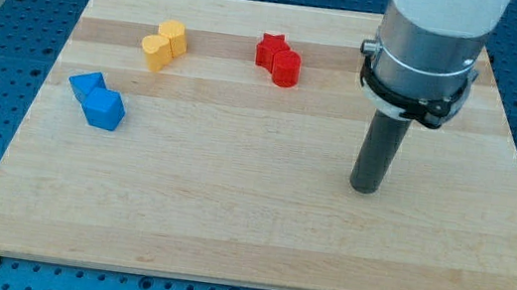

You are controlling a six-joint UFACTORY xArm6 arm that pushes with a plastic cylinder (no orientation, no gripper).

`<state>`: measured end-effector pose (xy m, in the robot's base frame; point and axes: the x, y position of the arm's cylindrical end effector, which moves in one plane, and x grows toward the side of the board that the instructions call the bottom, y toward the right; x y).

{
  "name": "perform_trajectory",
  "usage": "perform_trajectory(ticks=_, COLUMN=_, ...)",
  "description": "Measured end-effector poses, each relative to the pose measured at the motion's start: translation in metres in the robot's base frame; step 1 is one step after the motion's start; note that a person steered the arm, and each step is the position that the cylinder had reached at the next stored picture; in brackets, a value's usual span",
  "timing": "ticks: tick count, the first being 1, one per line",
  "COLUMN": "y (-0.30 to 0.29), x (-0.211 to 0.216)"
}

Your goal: Place the arm right beside the red circle

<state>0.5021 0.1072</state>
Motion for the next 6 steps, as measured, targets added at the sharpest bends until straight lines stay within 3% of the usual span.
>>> perform_trajectory(ticks=4, y=-0.022, x=-0.115)
perform_trajectory(ticks=6, y=-0.031, x=-0.132)
